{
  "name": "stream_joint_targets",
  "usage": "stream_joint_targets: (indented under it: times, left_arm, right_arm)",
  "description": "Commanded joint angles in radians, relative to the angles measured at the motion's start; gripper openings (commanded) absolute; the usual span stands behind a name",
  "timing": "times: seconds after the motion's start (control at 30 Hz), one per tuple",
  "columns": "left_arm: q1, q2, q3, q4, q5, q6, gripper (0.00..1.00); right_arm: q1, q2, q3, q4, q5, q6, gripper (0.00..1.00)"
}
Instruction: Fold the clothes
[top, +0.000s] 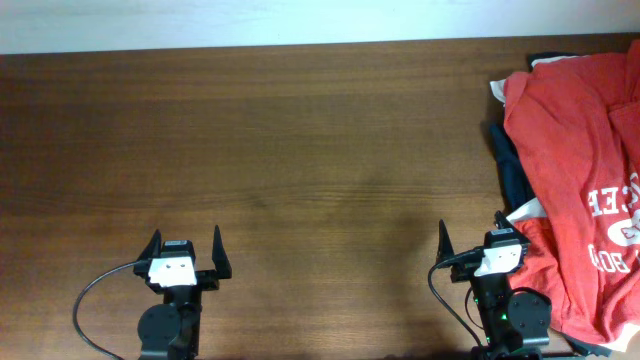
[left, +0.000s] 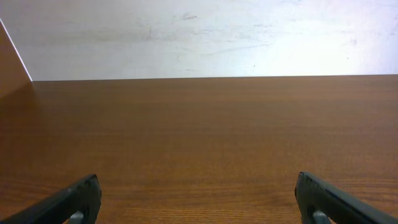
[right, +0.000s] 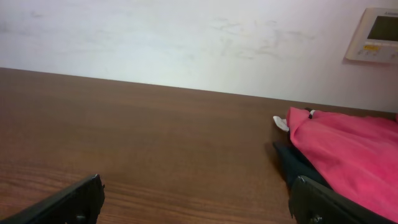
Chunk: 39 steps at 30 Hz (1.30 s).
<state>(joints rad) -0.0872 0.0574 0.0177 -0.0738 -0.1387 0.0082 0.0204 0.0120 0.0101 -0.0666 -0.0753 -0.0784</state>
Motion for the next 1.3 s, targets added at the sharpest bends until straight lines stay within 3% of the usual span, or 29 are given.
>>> stream_joint_targets:
  times: [0.0, 0.3, 0.43, 0.67, 0.83, 0.93, 1.03, 1.27]
  left_arm:
    - [0.005, 0.005, -0.008, 0.006, 0.003, 0.019, 0.99]
    - [0.005, 0.012, 0.091, -0.01, 0.097, -0.061, 0.99]
    - [0.005, 0.112, 0.24, -0.102, 0.098, -0.061, 0.99]
    - [0.005, 0.41, 0.502, -0.276, 0.098, -0.061, 0.99]
    - [0.005, 0.531, 0.626, -0.37, 0.103, -0.061, 0.99]
    - [0.005, 0.544, 0.64, -0.376, 0.148, -0.061, 0.99]
    - [0.005, 0.544, 0.64, -0.377, 0.154, -0.061, 0.99]
    - [0.005, 0.544, 0.64, -0.377, 0.162, -0.061, 0.99]
  right_arm:
    - [0.007, -0.008, -0.005, -0.005, 0.002, 0.004, 0.99]
    - [0.006, -0.005, 0.038, 0.007, -0.059, 0.069, 0.99]
    - [0.006, 0.054, 0.189, -0.176, -0.013, 0.069, 0.99]
    - [0.006, 0.384, 0.531, -0.509, 0.013, 0.068, 0.99]
    - [0.006, 0.661, 0.699, -0.635, -0.034, 0.068, 0.99]
    - [0.004, 0.737, 0.739, -0.633, -0.007, 0.075, 0.99]
    - [-0.071, 0.866, 0.739, -0.713, 0.404, 0.475, 0.99]
    - [-0.238, 1.289, 0.728, -0.816, 0.401, 0.666, 0.99]
